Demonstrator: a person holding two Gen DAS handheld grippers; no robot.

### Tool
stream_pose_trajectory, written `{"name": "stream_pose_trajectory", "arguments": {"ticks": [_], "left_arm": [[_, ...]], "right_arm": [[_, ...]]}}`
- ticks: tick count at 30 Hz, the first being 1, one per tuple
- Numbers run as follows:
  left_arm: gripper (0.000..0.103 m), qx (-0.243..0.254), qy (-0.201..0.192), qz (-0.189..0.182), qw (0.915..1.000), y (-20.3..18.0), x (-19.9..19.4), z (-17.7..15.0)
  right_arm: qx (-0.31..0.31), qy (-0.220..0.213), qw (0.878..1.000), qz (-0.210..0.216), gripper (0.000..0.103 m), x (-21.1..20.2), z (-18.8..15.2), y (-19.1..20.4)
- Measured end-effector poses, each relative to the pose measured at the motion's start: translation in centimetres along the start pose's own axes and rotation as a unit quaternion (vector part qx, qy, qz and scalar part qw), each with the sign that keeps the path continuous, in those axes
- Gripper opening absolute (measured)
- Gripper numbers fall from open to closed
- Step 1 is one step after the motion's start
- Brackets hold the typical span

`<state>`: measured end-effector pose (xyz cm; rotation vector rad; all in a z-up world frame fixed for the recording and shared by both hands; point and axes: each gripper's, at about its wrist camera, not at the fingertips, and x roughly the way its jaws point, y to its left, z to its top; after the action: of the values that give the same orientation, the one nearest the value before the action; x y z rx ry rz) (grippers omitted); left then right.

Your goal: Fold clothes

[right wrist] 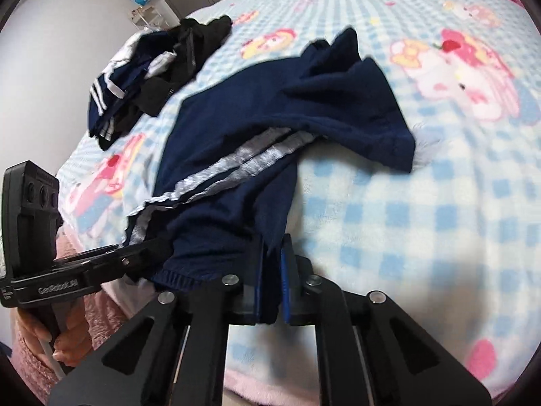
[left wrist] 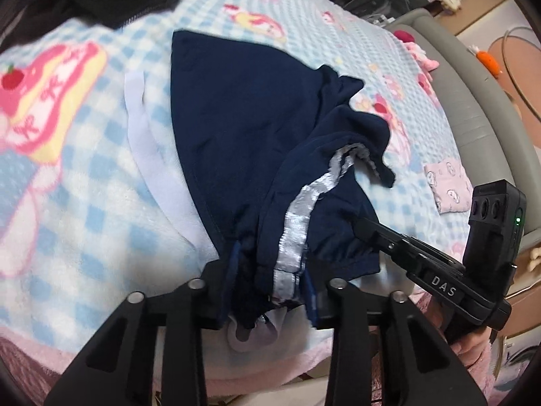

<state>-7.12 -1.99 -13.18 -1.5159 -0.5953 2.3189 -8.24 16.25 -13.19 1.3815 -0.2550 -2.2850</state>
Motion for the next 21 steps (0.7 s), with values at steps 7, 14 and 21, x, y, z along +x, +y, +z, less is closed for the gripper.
{"name": "stream_pose_trajectory", "arguments": {"ticks": [7, 14, 21], "left_arm": [[0.028, 0.034, -0.003, -0.004, 0.9994, -0.7, -2.0, -0.4], [0.032, 0.019, 0.028, -0.001, 0.9994, 1.0, -1.1, -1.0], [0.055, 0.073, -0.036, -0.015, 0.9966, -0.5, -5.1, -0.8]], "right_arm": [[-0.03, -0.031, 0.999, -0.006, 0.005, -3.5, 0.3, 1.3], [0.005, 0.035, 0.999, -0.031, 0.006, -0.9, -2.7, -1.0], [0.007, -0.007, 1.0, -0.03, 0.021, -4.6, -0.6, -1.6]]}}
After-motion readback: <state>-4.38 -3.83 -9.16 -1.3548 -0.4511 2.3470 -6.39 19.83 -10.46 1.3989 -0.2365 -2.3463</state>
